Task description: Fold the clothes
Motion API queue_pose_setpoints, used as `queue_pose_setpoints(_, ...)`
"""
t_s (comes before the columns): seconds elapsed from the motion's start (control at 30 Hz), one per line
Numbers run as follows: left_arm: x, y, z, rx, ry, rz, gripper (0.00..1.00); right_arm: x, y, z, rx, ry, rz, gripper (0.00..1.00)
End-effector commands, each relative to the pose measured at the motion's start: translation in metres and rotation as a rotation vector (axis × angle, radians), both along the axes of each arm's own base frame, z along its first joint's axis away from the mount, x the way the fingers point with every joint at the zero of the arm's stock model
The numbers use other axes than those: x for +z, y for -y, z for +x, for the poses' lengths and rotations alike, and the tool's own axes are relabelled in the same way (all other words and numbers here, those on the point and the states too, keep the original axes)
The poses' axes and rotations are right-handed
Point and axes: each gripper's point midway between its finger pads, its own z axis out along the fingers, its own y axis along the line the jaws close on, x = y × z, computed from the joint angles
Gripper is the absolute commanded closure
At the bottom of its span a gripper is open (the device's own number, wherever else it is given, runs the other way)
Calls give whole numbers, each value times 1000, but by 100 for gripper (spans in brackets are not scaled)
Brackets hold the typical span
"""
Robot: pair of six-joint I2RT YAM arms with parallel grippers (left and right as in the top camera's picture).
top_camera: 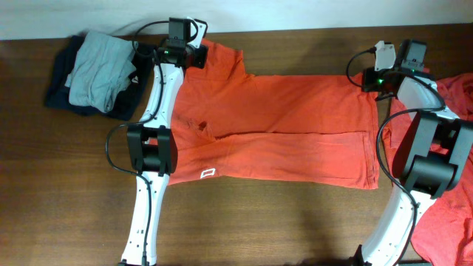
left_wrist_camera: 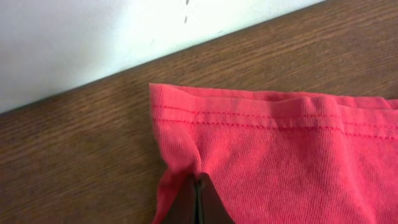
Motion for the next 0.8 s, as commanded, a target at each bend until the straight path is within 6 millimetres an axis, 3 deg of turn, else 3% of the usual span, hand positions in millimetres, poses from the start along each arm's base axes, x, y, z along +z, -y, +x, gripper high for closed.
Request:
queue_pose_setpoints(0.0, -2, -7, 0, 15, -5, 14, 99, 29, 0, 7, 9, 57, -6, 96)
queue_pose_setpoints(0.3, 57, -10, 2, 20, 73, 1, 99, 41, -1, 5, 11, 61, -4, 96)
queue_pose_setpoints(0.47, 72, -11, -6, 20, 53, 5, 99, 50, -6, -7, 14, 29, 11, 96)
queue_pose_setpoints(0.77, 105, -29, -30, 72, -4, 65, 99, 96, -15, -32, 14, 12, 16, 96)
